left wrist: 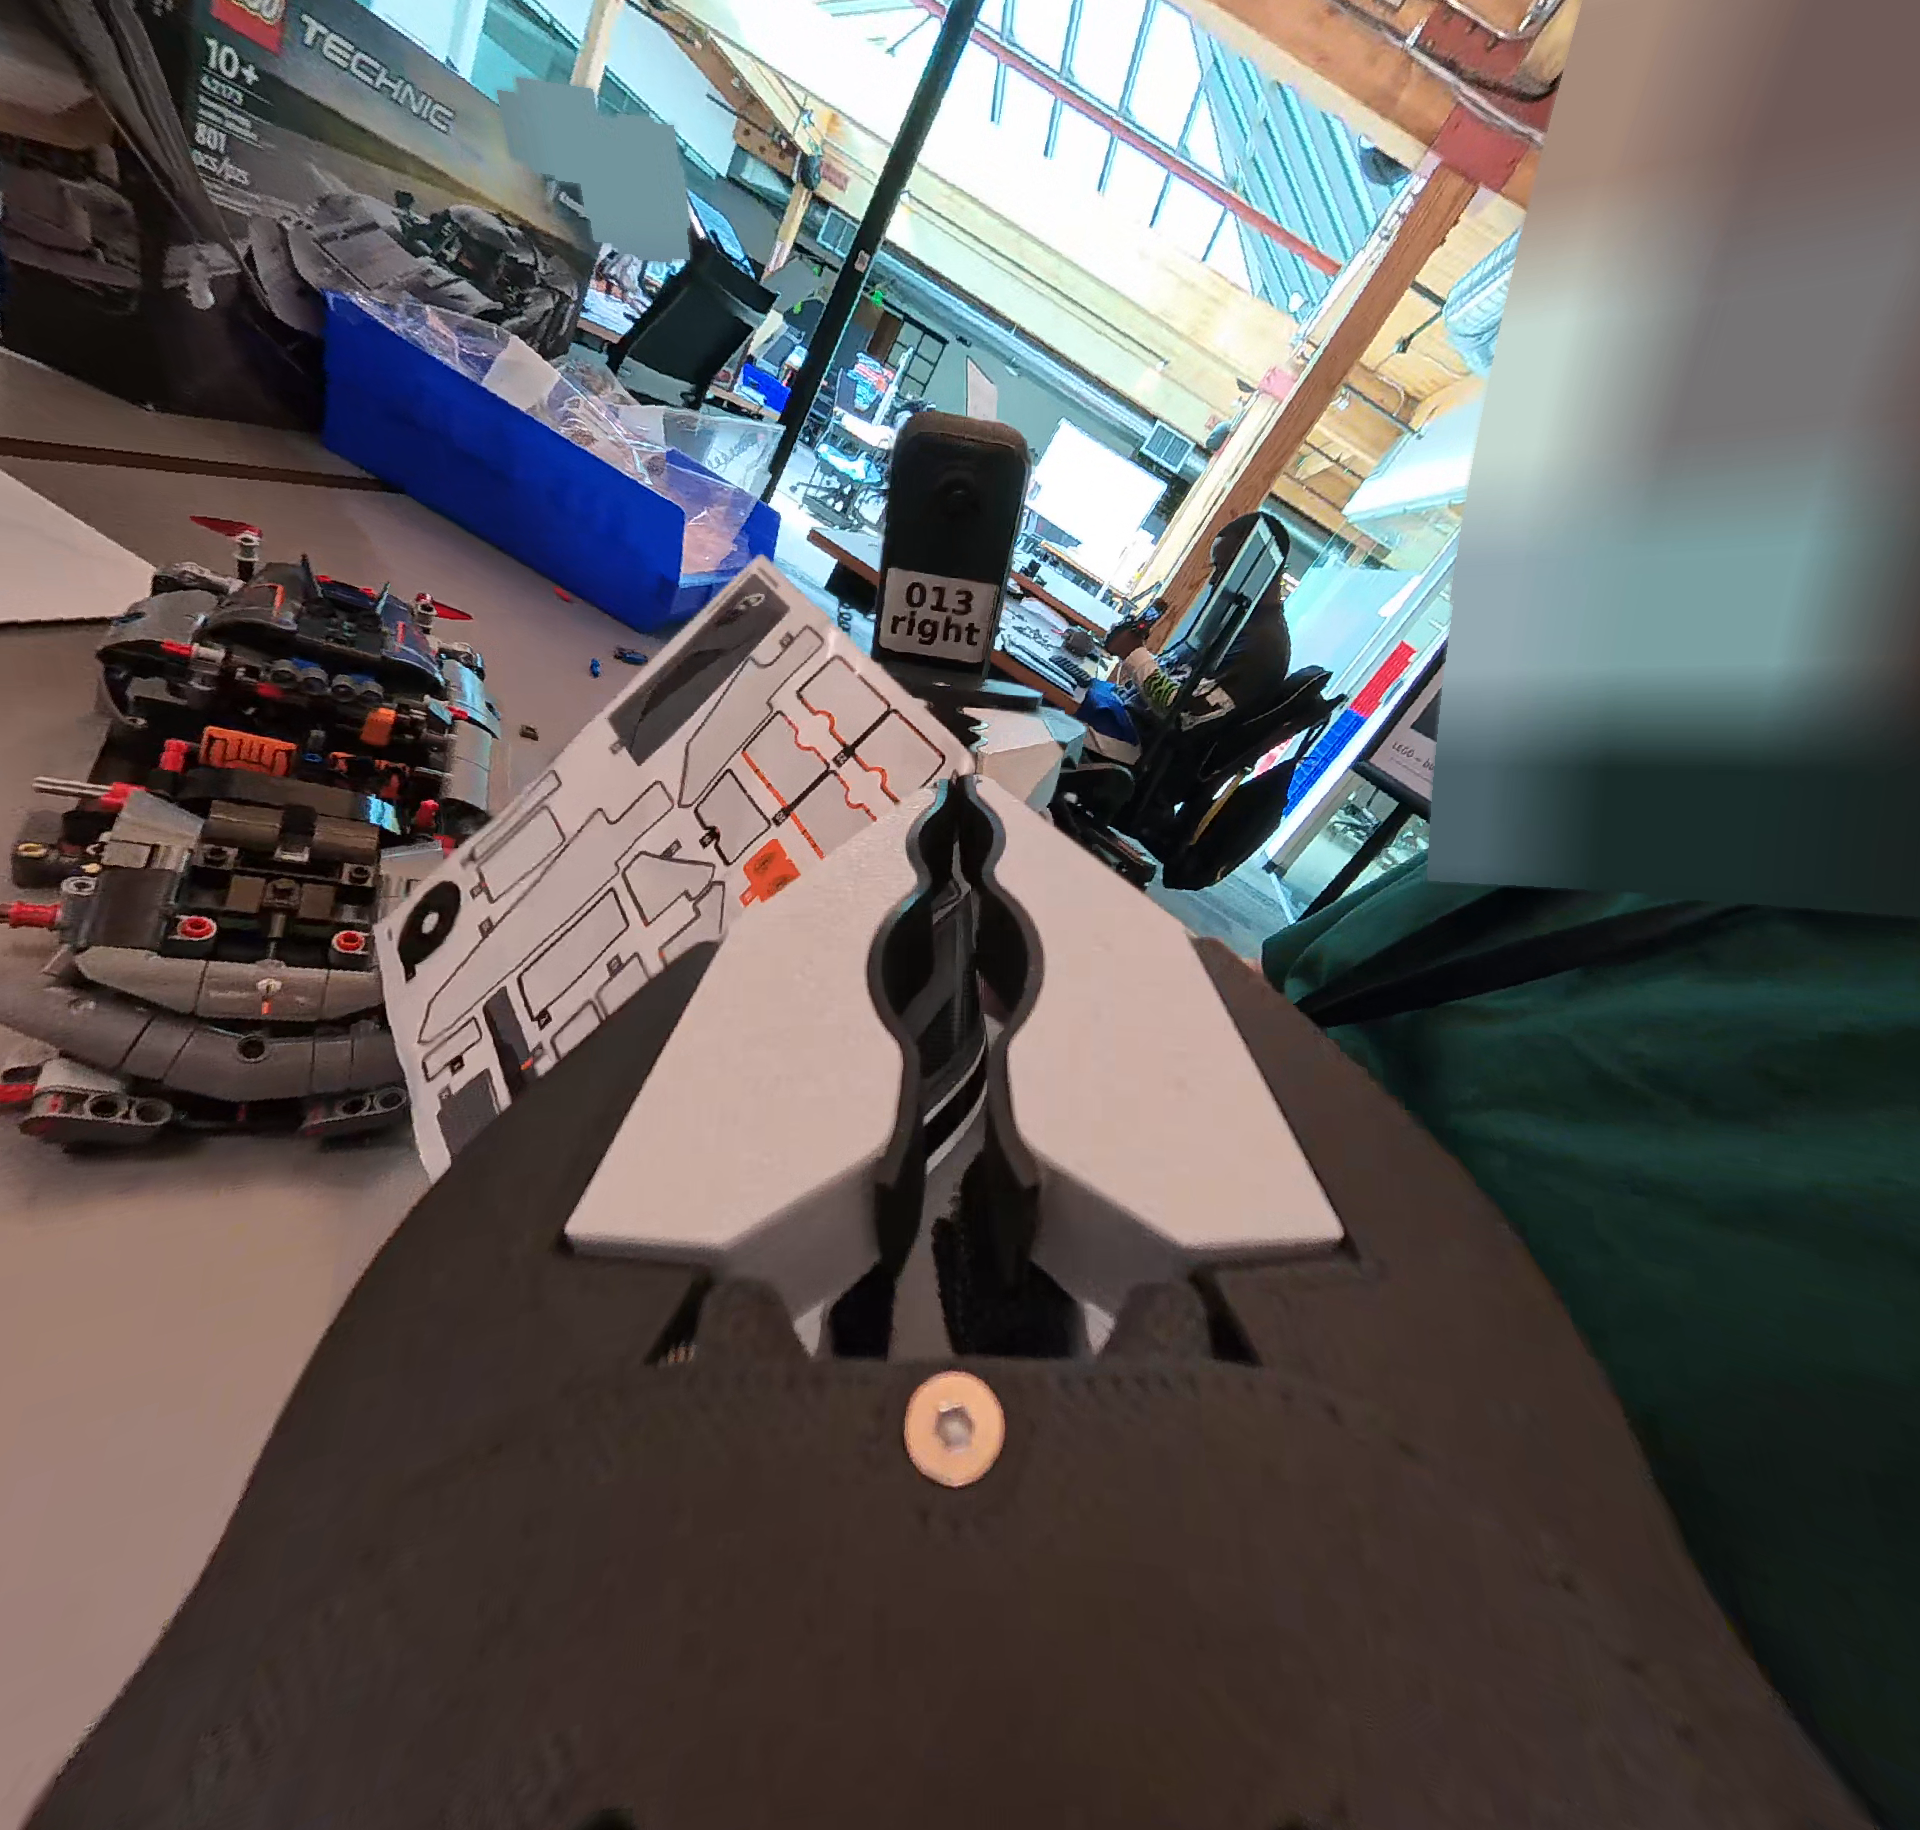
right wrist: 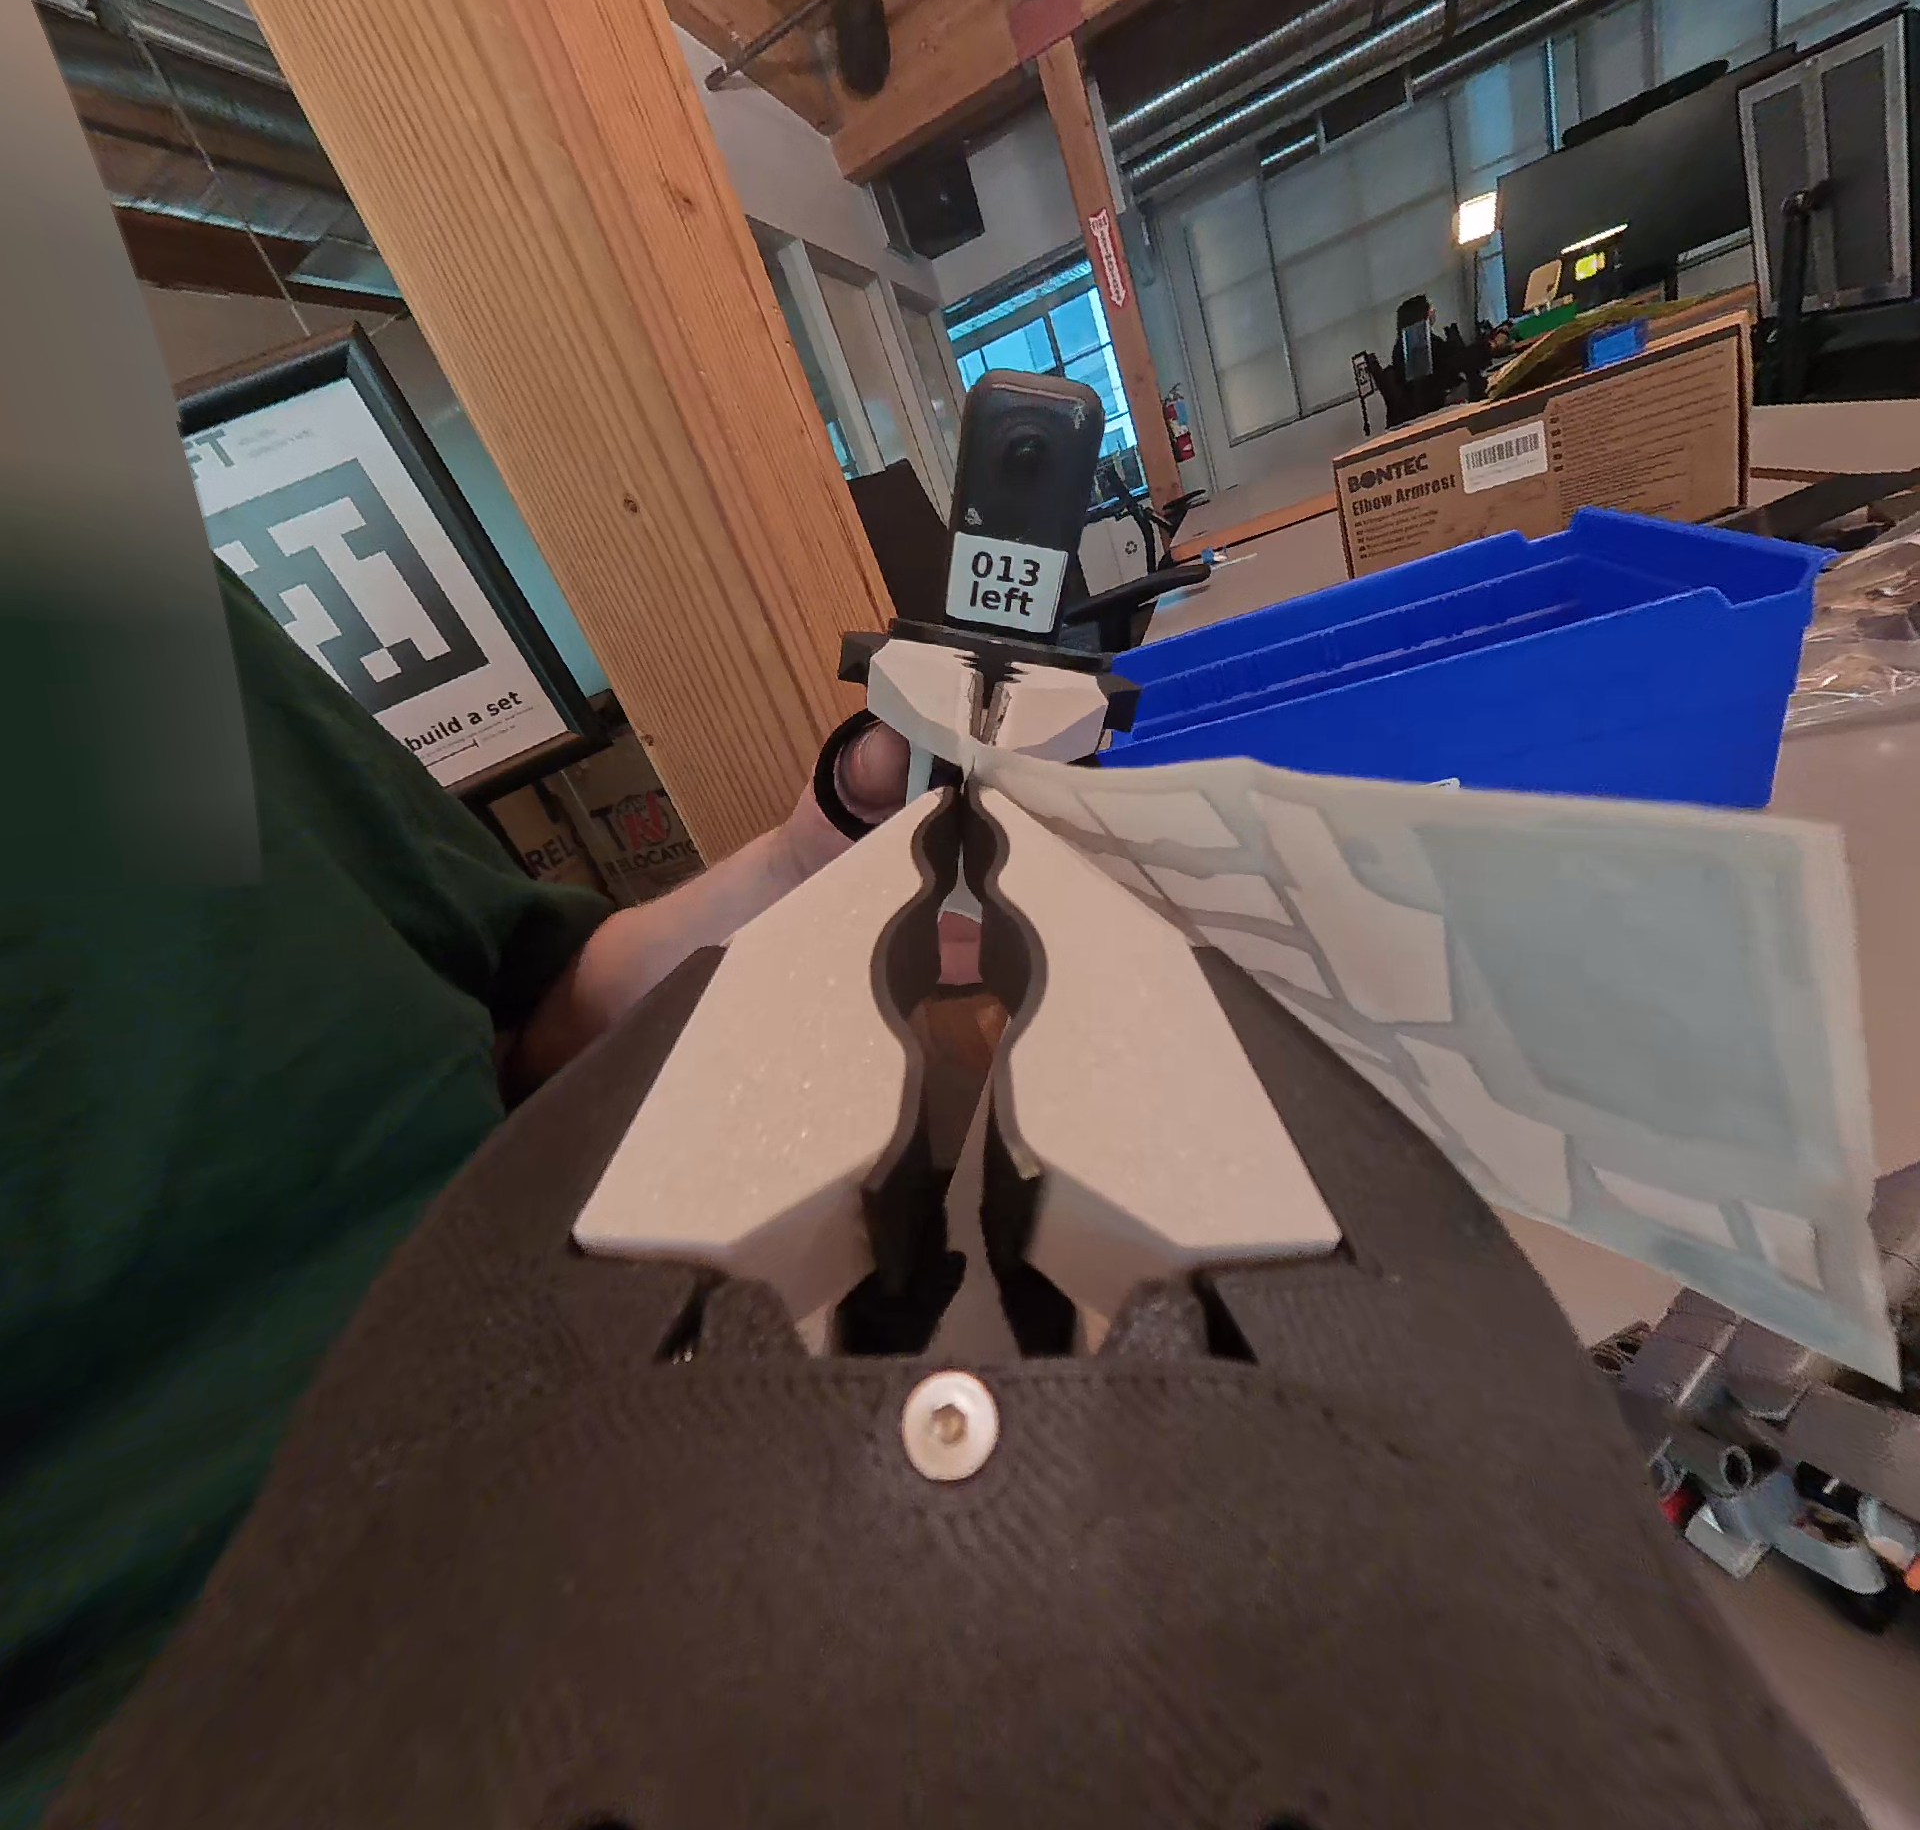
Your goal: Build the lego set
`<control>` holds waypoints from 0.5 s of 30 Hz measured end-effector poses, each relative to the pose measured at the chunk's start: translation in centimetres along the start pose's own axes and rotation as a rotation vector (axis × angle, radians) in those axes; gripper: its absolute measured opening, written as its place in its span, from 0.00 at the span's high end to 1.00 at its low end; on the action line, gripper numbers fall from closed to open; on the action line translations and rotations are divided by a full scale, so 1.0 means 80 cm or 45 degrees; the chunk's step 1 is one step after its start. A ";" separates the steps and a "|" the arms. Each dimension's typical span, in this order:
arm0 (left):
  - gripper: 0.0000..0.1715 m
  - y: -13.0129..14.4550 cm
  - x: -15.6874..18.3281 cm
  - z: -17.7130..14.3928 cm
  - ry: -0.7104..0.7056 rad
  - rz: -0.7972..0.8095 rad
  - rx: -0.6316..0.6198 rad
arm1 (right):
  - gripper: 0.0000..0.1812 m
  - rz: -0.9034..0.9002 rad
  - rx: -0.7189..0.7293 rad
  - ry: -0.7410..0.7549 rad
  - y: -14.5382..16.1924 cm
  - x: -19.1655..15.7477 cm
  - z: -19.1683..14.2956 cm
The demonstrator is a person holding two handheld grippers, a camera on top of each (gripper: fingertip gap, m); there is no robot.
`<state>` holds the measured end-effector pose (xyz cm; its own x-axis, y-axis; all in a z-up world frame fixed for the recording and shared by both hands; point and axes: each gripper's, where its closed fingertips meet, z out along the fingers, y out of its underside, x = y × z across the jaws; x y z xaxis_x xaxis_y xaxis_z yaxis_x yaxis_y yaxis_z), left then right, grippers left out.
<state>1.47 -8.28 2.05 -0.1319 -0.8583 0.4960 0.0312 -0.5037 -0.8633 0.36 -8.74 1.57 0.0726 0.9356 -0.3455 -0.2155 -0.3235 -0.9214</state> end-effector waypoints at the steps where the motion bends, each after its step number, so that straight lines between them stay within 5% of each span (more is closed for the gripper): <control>1: 1.00 -0.001 0.001 0.000 0.011 -0.013 0.006 | 1.00 0.001 0.002 0.001 0.000 0.000 0.000; 15: 1.00 -0.003 0.009 0.002 0.235 -0.265 0.157 | 1.00 0.012 0.024 -0.042 -0.003 -0.009 -0.003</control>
<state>1.56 -8.80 2.63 -0.3253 -0.7088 0.6259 0.1030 -0.6846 -0.7216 0.59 -9.34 2.01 0.0382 0.9367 -0.3480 -0.2340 -0.3302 -0.9144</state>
